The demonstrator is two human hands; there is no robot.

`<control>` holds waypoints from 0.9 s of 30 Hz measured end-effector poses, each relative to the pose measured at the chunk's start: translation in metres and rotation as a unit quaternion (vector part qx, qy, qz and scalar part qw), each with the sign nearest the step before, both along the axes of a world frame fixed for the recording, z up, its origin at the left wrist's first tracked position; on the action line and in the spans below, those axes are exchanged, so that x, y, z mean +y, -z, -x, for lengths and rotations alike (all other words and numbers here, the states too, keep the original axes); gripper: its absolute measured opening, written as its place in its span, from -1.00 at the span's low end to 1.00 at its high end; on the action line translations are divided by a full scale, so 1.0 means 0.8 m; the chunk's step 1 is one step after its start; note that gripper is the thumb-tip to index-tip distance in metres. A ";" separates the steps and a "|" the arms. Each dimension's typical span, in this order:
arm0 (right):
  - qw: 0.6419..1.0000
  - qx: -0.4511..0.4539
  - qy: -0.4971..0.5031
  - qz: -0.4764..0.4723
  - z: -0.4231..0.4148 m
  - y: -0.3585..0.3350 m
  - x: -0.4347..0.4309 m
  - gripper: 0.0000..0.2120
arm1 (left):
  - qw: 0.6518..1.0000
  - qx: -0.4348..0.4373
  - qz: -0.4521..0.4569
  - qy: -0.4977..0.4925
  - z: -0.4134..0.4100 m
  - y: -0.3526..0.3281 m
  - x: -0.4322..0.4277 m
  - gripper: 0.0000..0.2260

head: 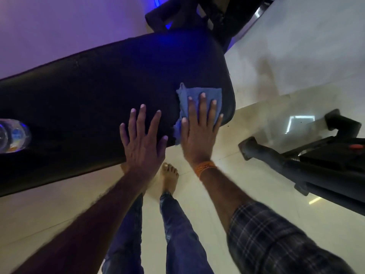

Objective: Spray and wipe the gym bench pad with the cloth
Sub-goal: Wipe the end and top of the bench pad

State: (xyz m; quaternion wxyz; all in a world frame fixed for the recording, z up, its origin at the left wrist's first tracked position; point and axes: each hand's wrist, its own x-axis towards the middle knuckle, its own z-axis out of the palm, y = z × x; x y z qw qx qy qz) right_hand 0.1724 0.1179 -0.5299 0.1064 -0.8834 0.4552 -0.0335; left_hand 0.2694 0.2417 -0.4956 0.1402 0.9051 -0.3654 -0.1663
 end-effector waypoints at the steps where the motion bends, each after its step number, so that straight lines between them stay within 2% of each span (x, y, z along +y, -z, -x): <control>1: 1.000 -0.008 -0.012 -0.010 -0.003 -0.001 0.028 -0.47 | 1.000 0.003 -0.001 -0.003 0.001 -0.001 -0.001 -0.43; 3: 0.997 -0.014 -0.078 -0.019 0.011 -0.001 0.050 -0.49 | 1.000 0.003 0.003 0.001 -0.001 -0.003 0.000 -0.44; 5: 0.992 -0.010 -0.127 -0.006 0.035 0.005 0.015 -0.50 | 1.000 -0.006 0.003 0.017 -0.005 -0.004 0.003 -0.45; 7: 0.995 -0.002 -0.095 0.021 0.047 0.006 -0.020 -0.50 | 0.999 -0.022 -0.004 0.032 -0.009 -0.005 0.010 -0.46; 9: 0.999 -0.011 -0.020 0.024 0.043 0.010 -0.027 -0.50 | 0.999 -0.033 -0.006 0.034 -0.011 -0.005 0.018 -0.47; 12: 0.999 -0.032 0.027 -0.005 0.015 0.009 0.028 -0.48 | 1.000 -0.021 0.006 0.016 -0.007 -0.004 0.027 -0.47; 15: 0.996 -0.038 -0.071 -0.026 0.013 0.008 0.090 -0.47 | 1.000 -0.005 0.010 -0.014 -0.004 -0.009 0.040 -0.47; 18: 0.990 -0.026 -0.138 -0.003 0.025 0.009 0.068 -0.48 | 1.000 -0.006 -0.010 -0.020 -0.011 -0.014 0.061 -0.48; 22: 1.000 -0.019 0.009 0.007 -0.010 0.002 0.063 -0.48 | 1.000 -0.018 -0.006 -0.009 -0.026 -0.010 0.084 -0.47; 23: 1.000 -0.019 0.000 -0.004 -0.024 -0.001 0.086 -0.47 | 1.000 -0.019 0.000 -0.008 -0.028 -0.008 0.088 -0.47; 25: 0.995 -0.011 -0.101 -0.020 -0.038 -0.006 0.135 -0.46 | 0.999 -0.020 0.015 -0.035 -0.033 -0.005 0.094 -0.49; 27: 0.984 -0.010 -0.177 -0.029 -0.034 -0.007 0.134 -0.47 | 0.996 -0.019 0.023 -0.086 -0.040 -0.005 0.104 -0.52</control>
